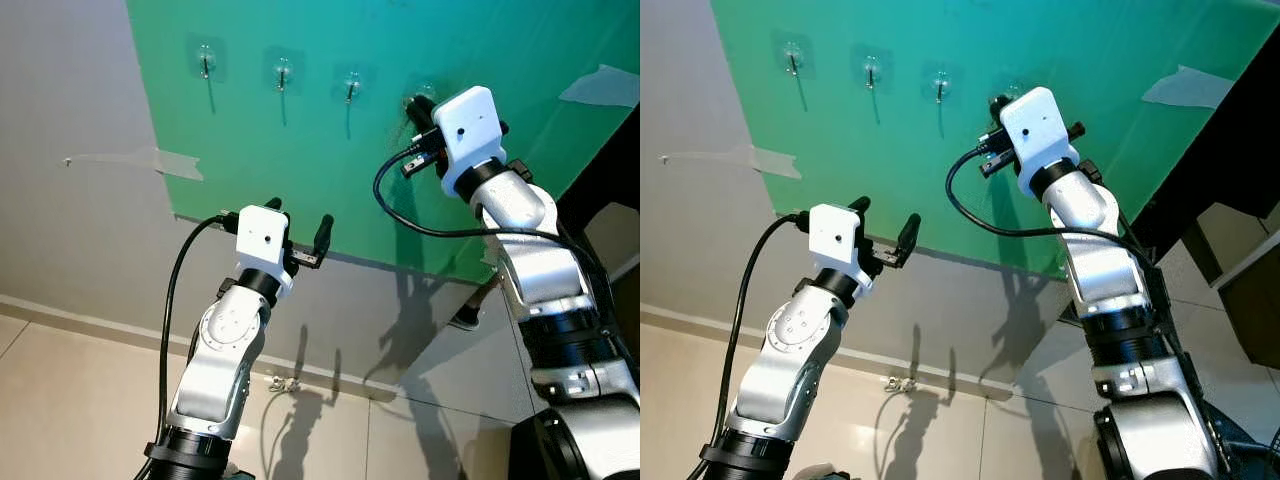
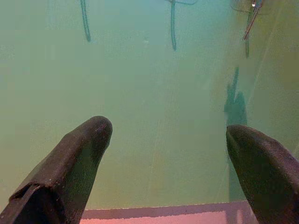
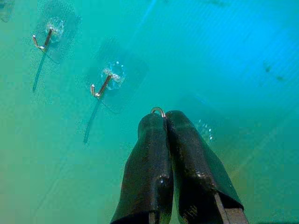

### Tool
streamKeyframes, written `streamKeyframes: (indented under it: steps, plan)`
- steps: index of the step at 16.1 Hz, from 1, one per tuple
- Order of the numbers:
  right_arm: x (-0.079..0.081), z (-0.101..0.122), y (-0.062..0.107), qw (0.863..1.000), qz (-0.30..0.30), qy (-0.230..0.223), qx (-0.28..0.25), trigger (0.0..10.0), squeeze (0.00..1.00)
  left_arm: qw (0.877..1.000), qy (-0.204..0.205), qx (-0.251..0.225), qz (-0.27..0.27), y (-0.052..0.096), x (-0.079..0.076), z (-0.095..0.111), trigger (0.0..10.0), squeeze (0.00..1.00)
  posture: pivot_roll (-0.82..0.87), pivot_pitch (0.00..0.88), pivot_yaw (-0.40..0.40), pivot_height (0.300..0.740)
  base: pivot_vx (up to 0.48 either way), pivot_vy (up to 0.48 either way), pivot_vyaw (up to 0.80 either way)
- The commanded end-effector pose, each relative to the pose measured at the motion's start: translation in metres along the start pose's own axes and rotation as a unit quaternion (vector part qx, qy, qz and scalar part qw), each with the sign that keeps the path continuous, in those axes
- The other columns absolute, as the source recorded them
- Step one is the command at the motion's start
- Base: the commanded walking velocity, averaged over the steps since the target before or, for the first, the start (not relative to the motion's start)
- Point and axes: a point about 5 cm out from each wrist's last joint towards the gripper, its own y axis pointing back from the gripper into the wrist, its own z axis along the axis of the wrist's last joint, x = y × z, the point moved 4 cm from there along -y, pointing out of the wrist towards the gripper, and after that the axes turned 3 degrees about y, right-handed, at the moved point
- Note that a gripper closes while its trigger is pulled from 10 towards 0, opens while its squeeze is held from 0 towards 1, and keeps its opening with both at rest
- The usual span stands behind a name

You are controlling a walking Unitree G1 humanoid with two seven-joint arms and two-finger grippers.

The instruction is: Hang keys on a hook

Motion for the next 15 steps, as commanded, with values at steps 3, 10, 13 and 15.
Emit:
streamKeyframes:
  steps: [3, 10, 13, 15]
  plan:
    - [-0.003, 0.003, 0.003, 0.999, -0.011, -0.032, 0.005, 0.0, 0.00, 1.000, 0.004, 0.005, -0.008, -0.003, -0.004, -0.001, 10.0, 0.00, 0.00, 0.000, -0.122, 0.740, 0.000, 0.000, 0.00]
    - [-0.017, -0.022, -0.005, 0.990, -0.045, -0.116, 0.059, 0.0, 0.00, 1.000, 0.004, 0.008, -0.007, -0.003, -0.002, -0.001, 10.0, 0.00, 0.01, 0.000, -0.119, 0.740, 0.000, 0.000, 0.00]
    - [-0.026, -0.029, -0.006, 0.985, -0.066, -0.142, 0.072, 0.0, 0.00, 1.000, 0.004, 0.008, -0.005, -0.003, -0.001, -0.001, 10.0, 0.00, 0.01, 0.000, -0.119, 0.740, 0.000, 0.000, 0.00]
    - [-0.026, -0.029, -0.008, 0.984, -0.066, -0.152, 0.072, 0.0, 0.00, 1.000, 0.005, 0.008, -0.004, -0.003, 0.000, 0.000, 10.0, 0.00, 0.01, 0.000, -0.118, 0.740, 0.000, 0.000, 0.00]
